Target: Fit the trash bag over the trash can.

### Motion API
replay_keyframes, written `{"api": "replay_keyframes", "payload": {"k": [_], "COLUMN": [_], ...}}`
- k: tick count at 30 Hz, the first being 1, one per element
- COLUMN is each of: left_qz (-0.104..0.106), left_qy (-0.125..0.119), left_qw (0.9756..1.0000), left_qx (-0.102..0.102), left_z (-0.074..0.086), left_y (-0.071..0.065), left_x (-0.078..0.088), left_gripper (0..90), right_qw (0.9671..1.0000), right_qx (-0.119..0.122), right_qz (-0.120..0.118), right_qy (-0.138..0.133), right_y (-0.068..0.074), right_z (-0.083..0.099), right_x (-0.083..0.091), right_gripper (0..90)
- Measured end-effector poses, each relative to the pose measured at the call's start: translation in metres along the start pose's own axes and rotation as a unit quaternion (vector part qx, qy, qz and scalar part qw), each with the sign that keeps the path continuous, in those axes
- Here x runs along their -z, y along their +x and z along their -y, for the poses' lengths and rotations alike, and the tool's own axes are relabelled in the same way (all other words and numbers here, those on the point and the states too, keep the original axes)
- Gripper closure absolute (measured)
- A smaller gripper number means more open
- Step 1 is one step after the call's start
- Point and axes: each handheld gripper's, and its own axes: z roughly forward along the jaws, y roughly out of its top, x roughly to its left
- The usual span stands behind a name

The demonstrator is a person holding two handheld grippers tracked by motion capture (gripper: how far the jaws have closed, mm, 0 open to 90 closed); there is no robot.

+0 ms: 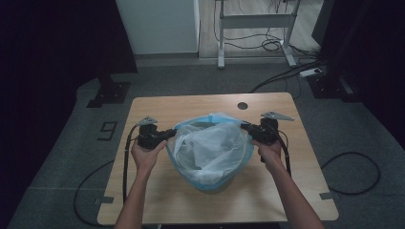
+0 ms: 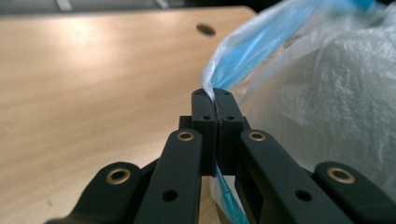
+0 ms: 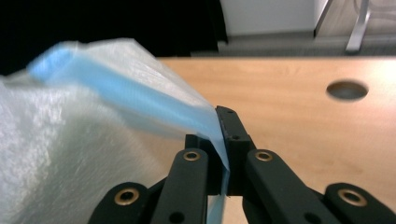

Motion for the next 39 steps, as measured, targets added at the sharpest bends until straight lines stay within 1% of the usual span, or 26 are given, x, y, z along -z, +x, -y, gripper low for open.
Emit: {"api": "replay_keyframes", "payload": {"k": [1,2,3,4,6,7,8,10,12,14,16,17,18,19,20,21,22,24,26,28,30,32,34,35,36,39], "left_qz": [-0.001,-0.008,-0.011,-0.01,-0.007,-0.003,0.002,0.008,0.013,0.01,0.013,0.014,0.014,0.014,0.008,0.005,0.003,0.0,0.001,0.004,0.013,0.021,0.029,0.032,0.033,0.047], "left_qy": [0.008,0.016,0.022,0.023,0.021,0.018,0.014,0.009,-0.002,-0.004,-0.007,-0.009,-0.014,-0.019,-0.031,-0.039,-0.05,-0.069,-0.081,-0.089,-0.089,-0.089,-0.086,-0.083,-0.083,-0.082], "left_qw": [1.0,0.9998,0.9997,0.9996,0.9996,0.9997,0.9998,0.9999,0.9999,0.9999,0.9998,0.9998,0.9997,0.9996,0.9993,0.999,0.9985,0.9973,0.9963,0.9956,0.9953,0.995,0.9948,0.9947,0.9945,0.9931], "left_qx": [0.004,0.004,0.006,0.009,0.016,0.019,0.017,0.008,0.0,-0.01,-0.013,-0.014,-0.014,-0.016,-0.018,-0.02,-0.022,-0.024,-0.028,-0.03,-0.035,-0.041,-0.046,-0.051,-0.054,-0.068], "left_z": [0.003,0.005,0.008,0.01,0.016,0.019,0.022,0.028,0.034,0.038,0.041,0.042,0.043,0.044,0.044,0.044,0.043,0.041,0.039,0.037,0.036,0.037,0.04,0.042,0.044,0.051], "left_y": [0.001,0.002,0.004,0.005,0.007,0.008,0.008,0.005,0.001,-0.002,-0.004,-0.004,-0.004,-0.004,-0.005,-0.005,-0.006,-0.006,-0.007,-0.007,-0.009,-0.011,-0.013,-0.015,-0.016,-0.023], "left_x": [-0.003,-0.006,-0.007,-0.008,-0.006,-0.004,-0.003,0.001,0.003,0.003,0.003,0.004,0.004,0.006,0.009,0.011,0.015,0.022,0.029,0.033,0.038,0.041,0.044,0.046,0.047,0.052], "left_gripper": [88.5,88.6,88.7,88.7,88.7,88.7,88.7,88.6,88.4,88.2,88.2,88.1,87.5,86.0,82.4,70.7,70.7,58.3,51.5,47.7,42.5,38.8,37.0,35.6,35.6,35.3], "right_qw": [0.9999,0.9997,0.9994,0.999,0.999,0.9989,0.9988,0.9988,0.9991,0.9993,0.9994,0.9995,0.9996,0.9996,0.9995,0.9987,0.9987,0.9976,0.9967,0.9962,0.996,0.9961,0.9958,0.9951,0.9951,0.9938], "right_qx": [0.002,0.002,0.002,-0.001,-0.003,-0.007,-0.011,-0.01,-0.012,-0.018,-0.02,-0.019,-0.02,-0.025,-0.028,-0.036,-0.036,-0.035,-0.028,-0.023,-0.016,-0.009,-0.007,-0.003,-0.003,0.002], "right_qz": [0.008,0.01,0.016,0.022,0.023,0.024,0.026,0.026,0.027,0.024,0.02,0.019,0.015,0.012,0.01,0.007,0.007,0.004,0.002,0.0,-0.009,-0.01,-0.016,-0.025,-0.025,-0.033], "right_qy": [0.015,0.023,0.03,0.038,0.039,0.039,0.04,0.04,0.03,0.023,0.018,0.015,0.01,0.002,-0.007,-0.035,-0.035,-0.059,-0.076,-0.084,-0.087,-0.087,-0.089,-0.095,-0.095,-0.106], "right_y": [0.001,0.001,0.002,0.0,-0.002,-0.004,-0.005,-0.006,-0.007,-0.007,-0.006,-0.006,-0.006,-0.007,-0.008,-0.009,-0.009,-0.01,-0.009,-0.009,-0.009,-0.008,-0.007,-0.006,-0.006,-0.005], "right_z": [0.002,0.004,0.006,0.011,0.013,0.016,0.02,0.027,0.035,0.04,0.044,0.046,0.047,0.047,0.047,0.044,0.044,0.04,0.037,0.034,0.032,0.033,0.035,0.039,0.039,0.043], "right_x": [-0.003,-0.006,-0.007,-0.008,-0.008,-0.007,-0.006,-0.004,-0.001,0.002,0.004,0.006,0.007,0.009,0.012,0.02,0.02,0.031,0.04,0.047,0.054,0.06,0.066,0.075,0.075,0.087], "right_gripper": [87.2,87.3,87.3,87.3,87.3,87.2,87.2,85.4,84.1,84.1,83.3,81.8,78.2,73.0,67.8,60.2,60.2,53.8,49.4,47.1,45.0,43.6,42.6,41.2,41.2,39.8]}}
